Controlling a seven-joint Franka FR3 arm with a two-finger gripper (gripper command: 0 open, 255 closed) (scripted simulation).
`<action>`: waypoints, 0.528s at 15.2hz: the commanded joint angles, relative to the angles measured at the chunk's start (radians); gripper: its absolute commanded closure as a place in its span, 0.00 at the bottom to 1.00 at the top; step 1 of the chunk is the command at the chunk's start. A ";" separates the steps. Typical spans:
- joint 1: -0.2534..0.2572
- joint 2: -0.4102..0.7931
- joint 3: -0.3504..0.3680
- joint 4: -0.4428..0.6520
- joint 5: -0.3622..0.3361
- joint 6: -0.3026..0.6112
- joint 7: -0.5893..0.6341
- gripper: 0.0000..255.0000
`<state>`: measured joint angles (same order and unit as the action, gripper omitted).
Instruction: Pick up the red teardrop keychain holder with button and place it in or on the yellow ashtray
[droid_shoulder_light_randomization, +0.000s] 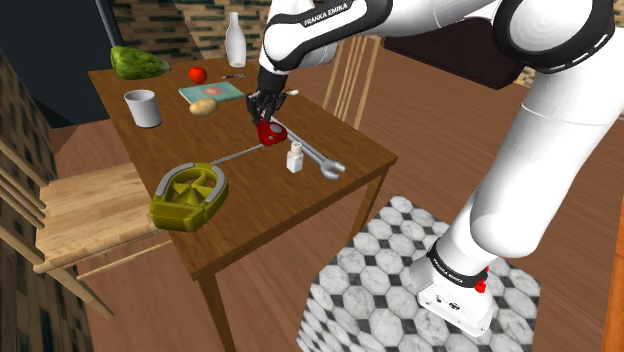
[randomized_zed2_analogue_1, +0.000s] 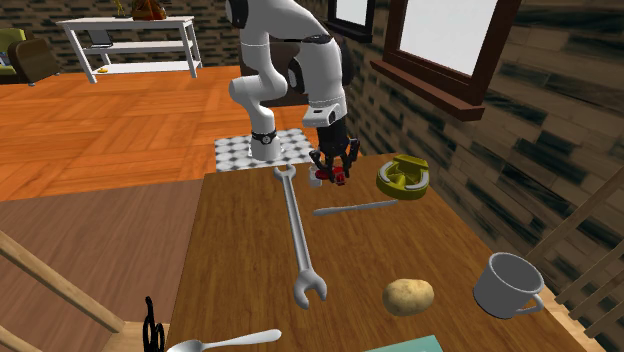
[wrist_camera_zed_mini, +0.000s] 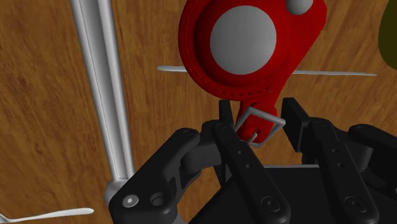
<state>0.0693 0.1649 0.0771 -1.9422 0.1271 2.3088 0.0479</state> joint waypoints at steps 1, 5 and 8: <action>0.000 -0.011 0.000 0.010 -0.001 -0.022 0.003 1.00; -0.001 -0.029 -0.001 0.042 -0.004 -0.072 0.009 1.00; 0.013 -0.037 0.008 0.060 -0.013 -0.095 0.037 1.00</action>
<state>0.0734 0.1319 0.0789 -1.8828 0.1189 2.2178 0.0686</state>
